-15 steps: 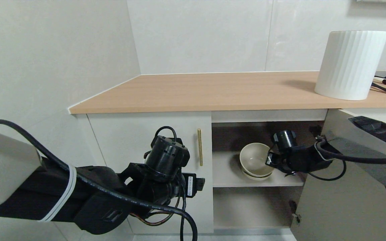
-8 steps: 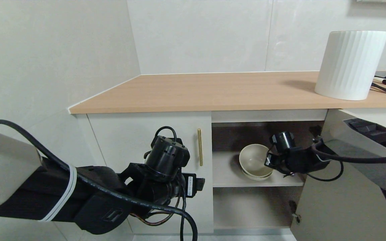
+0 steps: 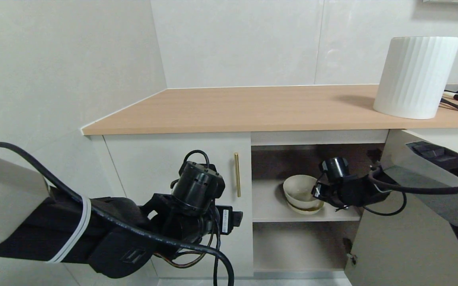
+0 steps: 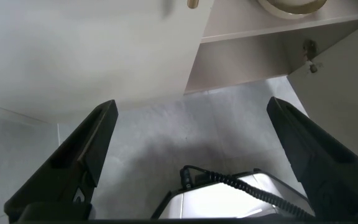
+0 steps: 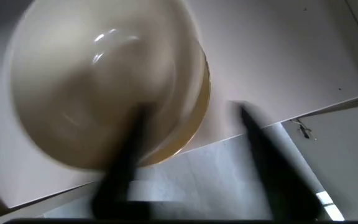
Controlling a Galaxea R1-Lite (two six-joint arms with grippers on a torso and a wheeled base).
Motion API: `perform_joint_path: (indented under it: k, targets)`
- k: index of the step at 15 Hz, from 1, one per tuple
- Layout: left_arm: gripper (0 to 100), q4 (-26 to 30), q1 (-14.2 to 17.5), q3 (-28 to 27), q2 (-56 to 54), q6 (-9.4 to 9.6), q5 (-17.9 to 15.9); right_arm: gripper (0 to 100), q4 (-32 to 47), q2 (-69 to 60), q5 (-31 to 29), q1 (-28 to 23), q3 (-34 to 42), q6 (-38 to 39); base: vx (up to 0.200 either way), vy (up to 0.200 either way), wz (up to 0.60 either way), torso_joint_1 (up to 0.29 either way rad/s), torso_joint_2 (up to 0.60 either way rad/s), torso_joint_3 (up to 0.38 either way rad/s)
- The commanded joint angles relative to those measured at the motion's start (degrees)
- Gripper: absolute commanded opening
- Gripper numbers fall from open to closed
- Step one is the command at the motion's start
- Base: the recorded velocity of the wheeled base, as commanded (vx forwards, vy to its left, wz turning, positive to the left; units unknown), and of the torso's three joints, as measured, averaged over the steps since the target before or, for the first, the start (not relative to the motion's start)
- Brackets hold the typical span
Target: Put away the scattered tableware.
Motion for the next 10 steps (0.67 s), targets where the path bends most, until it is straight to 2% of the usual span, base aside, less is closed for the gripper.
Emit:
perform_joint_path:
  k: [1,3,4,5,7,8,9,10]
  targets:
    - [100,0.0,0.3,0.1,-0.2,-0.03,0.1,100,0.0,-0.3,0.0,0.0,0.2,-0.2,0.000,0.000,0.00,0.000,0.00,0.000]
    - [100,-0.1,1.1,0.9,-1.6,0.41,-0.1,100,0.7,-1.9,-0.1,0.0,0.9,-0.3,0.000,0.000,0.00,0.000,0.00,0.000]
    - [100,-0.5,1.2,2.6,-2.9,1.64,-0.1,100,2.8,-4.2,-0.1,0.2,2.1,-0.2,0.000,0.000,0.00,0.000,0.00,0.000]
    - [100,-1.0,1.6,4.7,-5.4,4.19,-0.6,100,6.0,-8.5,0.2,0.7,4.1,-0.2,0.000,0.000,0.00,0.000,0.00,0.000]
    - [100,-3.9,3.8,6.8,-10.3,6.03,-0.7,100,10.8,-17.4,0.5,2.1,9.1,-0.2,0.000,0.000,0.00,0.000,0.00,0.000]
    - [100,-4.1,5.5,7.6,-13.6,8.41,-0.5,100,12.7,-23.6,1.5,2.3,12.6,-0.5,0.000,0.000,0.00,0.000,0.00,0.000]
    - [100,-4.5,6.6,9.2,-16.3,13.33,0.8,100,14.2,-29.5,4.0,2.3,15.0,-2.2,0.000,0.000,0.00,0.000,0.00,0.000]
    - [100,-4.4,6.7,9.8,-19.5,16.05,1.4,100,16.3,-34.7,6.5,2.4,16.4,-3.2,0.000,0.000,0.00,0.000,0.00,0.000]
